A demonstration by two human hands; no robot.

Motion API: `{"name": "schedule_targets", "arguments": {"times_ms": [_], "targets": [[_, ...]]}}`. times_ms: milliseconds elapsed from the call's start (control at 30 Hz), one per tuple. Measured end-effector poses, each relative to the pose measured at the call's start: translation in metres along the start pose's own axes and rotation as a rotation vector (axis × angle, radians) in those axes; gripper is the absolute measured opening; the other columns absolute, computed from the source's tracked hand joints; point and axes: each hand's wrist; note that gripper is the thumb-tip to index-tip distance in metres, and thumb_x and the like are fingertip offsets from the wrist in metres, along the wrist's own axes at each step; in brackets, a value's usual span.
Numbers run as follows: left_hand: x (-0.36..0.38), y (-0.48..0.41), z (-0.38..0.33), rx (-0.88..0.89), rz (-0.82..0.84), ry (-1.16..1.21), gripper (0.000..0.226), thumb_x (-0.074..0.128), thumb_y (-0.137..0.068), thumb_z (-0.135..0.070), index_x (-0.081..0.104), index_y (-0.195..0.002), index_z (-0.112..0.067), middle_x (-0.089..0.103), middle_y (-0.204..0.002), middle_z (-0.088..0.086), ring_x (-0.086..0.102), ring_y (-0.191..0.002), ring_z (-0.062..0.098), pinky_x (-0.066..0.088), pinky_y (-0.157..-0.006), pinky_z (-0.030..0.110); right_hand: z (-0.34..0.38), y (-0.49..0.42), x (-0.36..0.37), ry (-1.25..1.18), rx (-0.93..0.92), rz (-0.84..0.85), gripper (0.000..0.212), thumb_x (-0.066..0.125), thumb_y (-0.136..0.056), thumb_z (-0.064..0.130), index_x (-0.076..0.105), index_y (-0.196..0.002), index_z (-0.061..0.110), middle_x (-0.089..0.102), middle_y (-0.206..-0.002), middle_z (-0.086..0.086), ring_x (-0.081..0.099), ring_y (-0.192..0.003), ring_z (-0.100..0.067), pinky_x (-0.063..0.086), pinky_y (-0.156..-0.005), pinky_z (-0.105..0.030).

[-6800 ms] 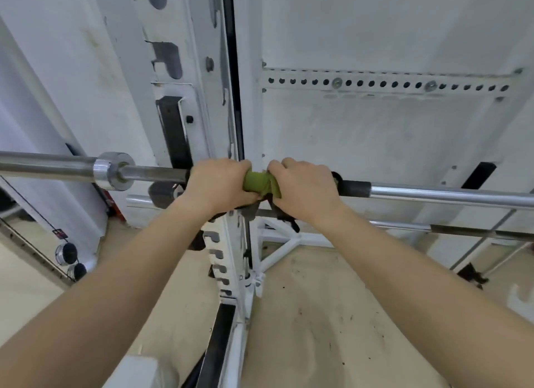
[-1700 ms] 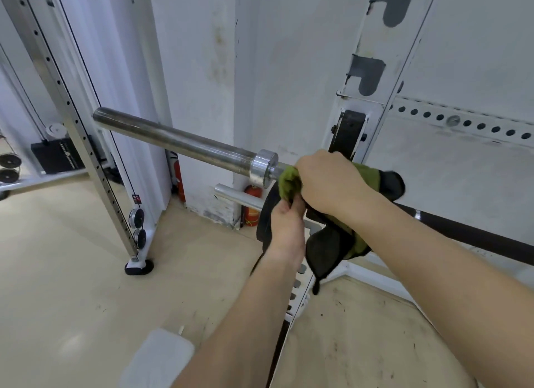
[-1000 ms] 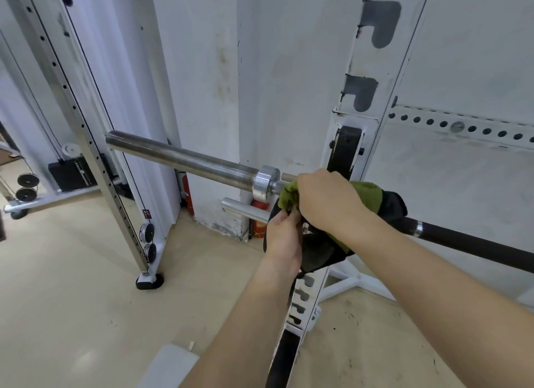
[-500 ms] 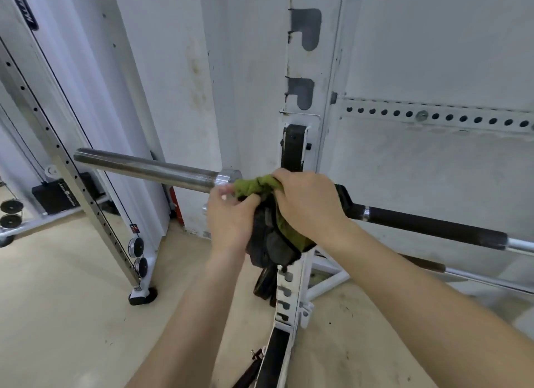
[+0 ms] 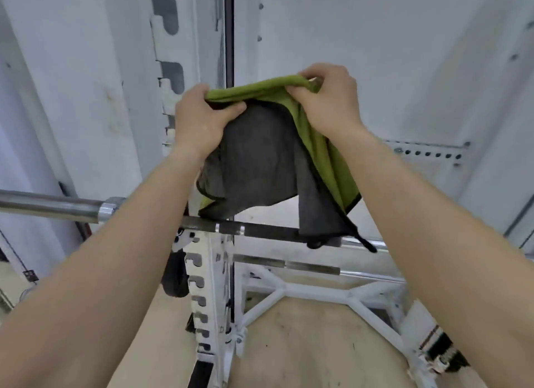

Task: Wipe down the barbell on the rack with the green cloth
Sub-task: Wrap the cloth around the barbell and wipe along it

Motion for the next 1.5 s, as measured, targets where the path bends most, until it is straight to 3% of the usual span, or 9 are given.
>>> {"name": "schedule_targets", "arguments": {"times_ms": [100, 233, 367, 500, 600, 733, 867, 1133, 1500], "targets": [[0.012, -0.01, -0.026, 0.203, -0.017, -0.194, 0.031, 0.073, -0.083, -0.039, 0.049, -0.083, -0.019, 0.054, -0.078, -0.006, 0.05, -0.072, 0.014, 0.036, -0.06, 0.026, -0.01, -0.016, -0.034, -0.004, -0.003, -0.139, 0.02, 0.072, -0.081, 0.039, 0.076, -0.097, 0.03, 0.073, -0.097, 0.014, 0.066, -0.092, -0.004, 0.054, -0.086, -0.026], [0.029, 0.03, -0.016, 0.52, 0.031, -0.511, 0.017, 0.068, -0.081, -0.022, 0.054, -0.088, -0.017, 0.057, -0.089, 0.001, 0.053, -0.076, 0.026, 0.028, -0.06, 0.032, -0.051, 0.032, -0.049, -0.005, -0.007, 0.125, 0.012, 0.064, -0.091, 0.028, 0.076, -0.09, 0.028, 0.073, -0.086, 0.014, 0.066, -0.085, -0.007, 0.051, -0.08, -0.028], [0.044, 0.109, 0.032, 0.657, 0.538, -0.622, 0.035, 0.065, -0.072, -0.054, 0.05, -0.075, -0.023, 0.054, -0.089, -0.006, 0.058, -0.08, 0.021, 0.039, -0.053, 0.031, -0.128, 0.122, -0.042, 0.175, 0.094, 0.518, 0.008, 0.068, -0.092, 0.024, 0.075, -0.091, 0.026, 0.07, -0.09, 0.008, 0.063, -0.081, -0.011, 0.053, -0.084, -0.042], [0.053, 0.145, 0.059, 0.499, 0.964, -0.561, 0.066, 0.047, -0.057, -0.094, 0.062, -0.071, -0.032, 0.044, -0.115, -0.018, 0.037, -0.104, 0.008, 0.038, -0.083, 0.032, -0.153, 0.184, -0.037, 0.103, 0.105, 0.615, 0.017, 0.073, -0.074, 0.05, 0.068, -0.087, 0.04, 0.056, -0.1, 0.011, 0.054, -0.099, -0.007, 0.045, -0.088, -0.025], [0.064, 0.14, 0.059, 0.351, 0.84, -0.319, 0.063, 0.042, -0.07, -0.089, 0.065, -0.073, -0.03, 0.054, -0.11, -0.018, 0.045, -0.102, 0.008, 0.04, -0.085, 0.032, -0.143, 0.174, -0.03, 0.08, 0.167, 0.54, 0.036, 0.063, -0.073, 0.067, 0.066, -0.082, 0.032, 0.054, -0.106, 0.01, 0.057, -0.1, -0.009, 0.046, -0.088, -0.029], [0.096, 0.15, 0.058, 0.436, 0.834, -0.72, 0.059, 0.054, -0.077, -0.076, 0.048, -0.116, -0.031, 0.065, -0.095, -0.01, 0.065, -0.083, 0.018, 0.049, -0.065, 0.033, -0.133, 0.161, 0.0, 0.635, 0.017, 0.82, 0.089, 0.069, -0.068, 0.069, 0.041, -0.142, 0.027, 0.057, -0.129, 0.002, 0.059, -0.113, -0.023, 0.047, -0.081, -0.036], [0.125, 0.154, 0.05, 0.511, 0.748, -0.922, 0.047, 0.049, -0.081, -0.073, 0.056, -0.091, -0.028, 0.053, -0.067, -0.006, 0.06, -0.064, 0.021, 0.046, -0.054, 0.03, -0.149, 0.173, 0.0, 0.842, -0.167, 0.613, 0.038, 0.064, -0.084, 0.049, 0.058, -0.107, 0.019, 0.065, -0.094, -0.001, 0.063, -0.09, -0.028, 0.037, -0.065, -0.034], [0.23, 0.212, -0.045, 0.497, 0.758, -0.912, 0.046, 0.05, -0.082, -0.071, 0.056, -0.082, -0.025, 0.051, -0.066, -0.005, 0.055, -0.062, 0.023, 0.037, -0.052, 0.03, -0.26, 0.218, -0.12, 0.839, -0.316, 0.298, 0.047, 0.069, -0.081, 0.043, 0.059, -0.118, 0.017, 0.063, -0.102, -0.003, 0.058, -0.094, -0.028, 0.044, -0.089, -0.04], [0.493, 0.34, -0.258, 0.663, 0.782, -0.835, 0.029, 0.057, -0.09, -0.047, 0.061, -0.094, -0.019, 0.066, -0.087, 0.004, 0.062, -0.073, 0.028, 0.035, -0.058, 0.033, -0.454, 0.225, -0.393, 1.081, -0.105, 0.251, 0.019, 0.067, -0.077, 0.011, 0.065, -0.095, 0.015, 0.068, -0.088, -0.003, 0.064, -0.086, -0.03, 0.044, -0.094, -0.045]]}}
Point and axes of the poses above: each hand's wrist, its own y-axis away from the middle knuckle, its own x-axis out of the palm, z = x × y
